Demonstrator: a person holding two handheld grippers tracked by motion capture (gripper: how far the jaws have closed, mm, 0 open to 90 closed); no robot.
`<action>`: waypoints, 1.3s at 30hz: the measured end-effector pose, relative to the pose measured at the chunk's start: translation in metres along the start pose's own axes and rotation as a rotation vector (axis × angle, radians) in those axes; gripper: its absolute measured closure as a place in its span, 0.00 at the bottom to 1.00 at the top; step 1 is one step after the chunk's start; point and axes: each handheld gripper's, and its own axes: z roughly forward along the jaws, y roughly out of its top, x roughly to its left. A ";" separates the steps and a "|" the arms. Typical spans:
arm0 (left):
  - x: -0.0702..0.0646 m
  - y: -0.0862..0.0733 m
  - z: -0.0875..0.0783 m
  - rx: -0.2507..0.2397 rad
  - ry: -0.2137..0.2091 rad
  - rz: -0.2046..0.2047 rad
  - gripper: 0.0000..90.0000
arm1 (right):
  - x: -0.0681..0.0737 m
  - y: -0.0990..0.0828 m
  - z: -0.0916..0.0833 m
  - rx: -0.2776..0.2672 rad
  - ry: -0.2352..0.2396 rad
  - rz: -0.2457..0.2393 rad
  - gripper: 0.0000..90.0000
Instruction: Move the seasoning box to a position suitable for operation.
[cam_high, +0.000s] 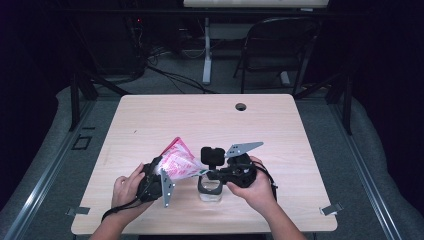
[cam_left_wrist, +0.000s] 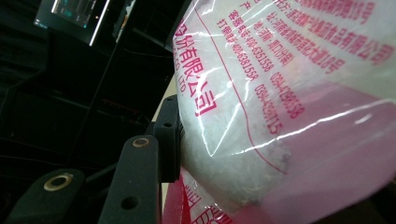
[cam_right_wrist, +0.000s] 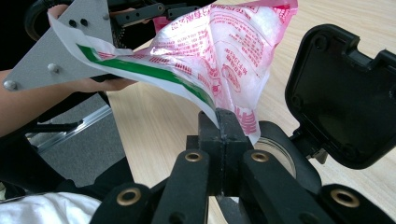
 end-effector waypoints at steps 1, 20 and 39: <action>0.000 0.000 0.000 0.000 0.002 0.002 0.69 | 0.000 0.000 0.000 0.001 0.000 0.000 1.00; -0.002 0.001 -0.001 -0.005 0.040 0.079 0.70 | -0.002 -0.001 0.000 0.020 0.007 -0.002 1.00; -0.001 0.005 -0.006 -0.013 0.069 0.115 0.70 | -0.001 0.000 -0.003 0.011 0.014 -0.004 1.00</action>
